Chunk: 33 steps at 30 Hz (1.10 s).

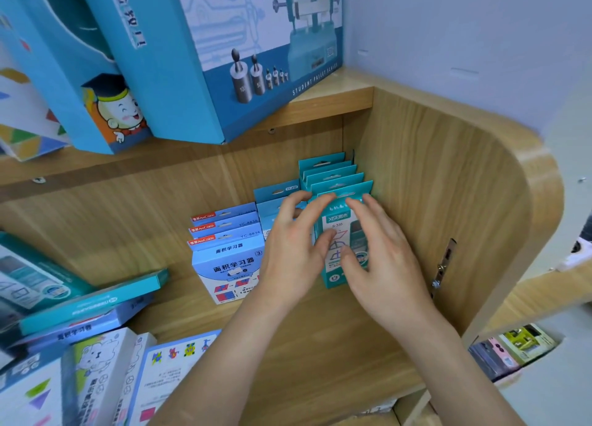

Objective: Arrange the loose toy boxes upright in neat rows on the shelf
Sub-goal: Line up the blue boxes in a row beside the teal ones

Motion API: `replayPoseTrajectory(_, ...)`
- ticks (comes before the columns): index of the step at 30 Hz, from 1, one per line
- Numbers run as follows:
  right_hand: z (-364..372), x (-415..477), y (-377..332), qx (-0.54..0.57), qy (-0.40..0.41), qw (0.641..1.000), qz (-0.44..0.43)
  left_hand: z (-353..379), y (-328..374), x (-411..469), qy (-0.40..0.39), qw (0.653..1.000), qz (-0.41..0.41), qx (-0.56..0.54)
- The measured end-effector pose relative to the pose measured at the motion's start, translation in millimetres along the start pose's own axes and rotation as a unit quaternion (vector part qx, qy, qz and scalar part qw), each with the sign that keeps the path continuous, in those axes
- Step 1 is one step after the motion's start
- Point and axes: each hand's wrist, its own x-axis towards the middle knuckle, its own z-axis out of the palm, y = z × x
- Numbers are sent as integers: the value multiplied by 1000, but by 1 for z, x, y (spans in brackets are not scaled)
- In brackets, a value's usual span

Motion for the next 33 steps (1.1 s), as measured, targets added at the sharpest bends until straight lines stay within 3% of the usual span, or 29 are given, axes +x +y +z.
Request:
replayPoseTrajectory(6, 0, 0, 5, 62, 13, 998, -5, -5, 3, -4, 20, 999, -4, -26)
replayPoseTrajectory(12, 1, -6, 6, 75, 15, 997, -14, -3, 6, 0, 32, 994, -79, -66)
replayPoseTrajectory(24, -3, -22, -9, 107, -27, 993, -32, -60, -1, -58, 34, 996, -69, -45)
replayPoseTrajectory(27, 3, -24, -22, 118, -43, 991, -38, -92, -8, -92, 39, 995, -90, -14)
replayPoseTrajectory(33, 41, -44, -53, 189, -131, 972, -53, -154, -19, -168, 33, 979, -132, 152)
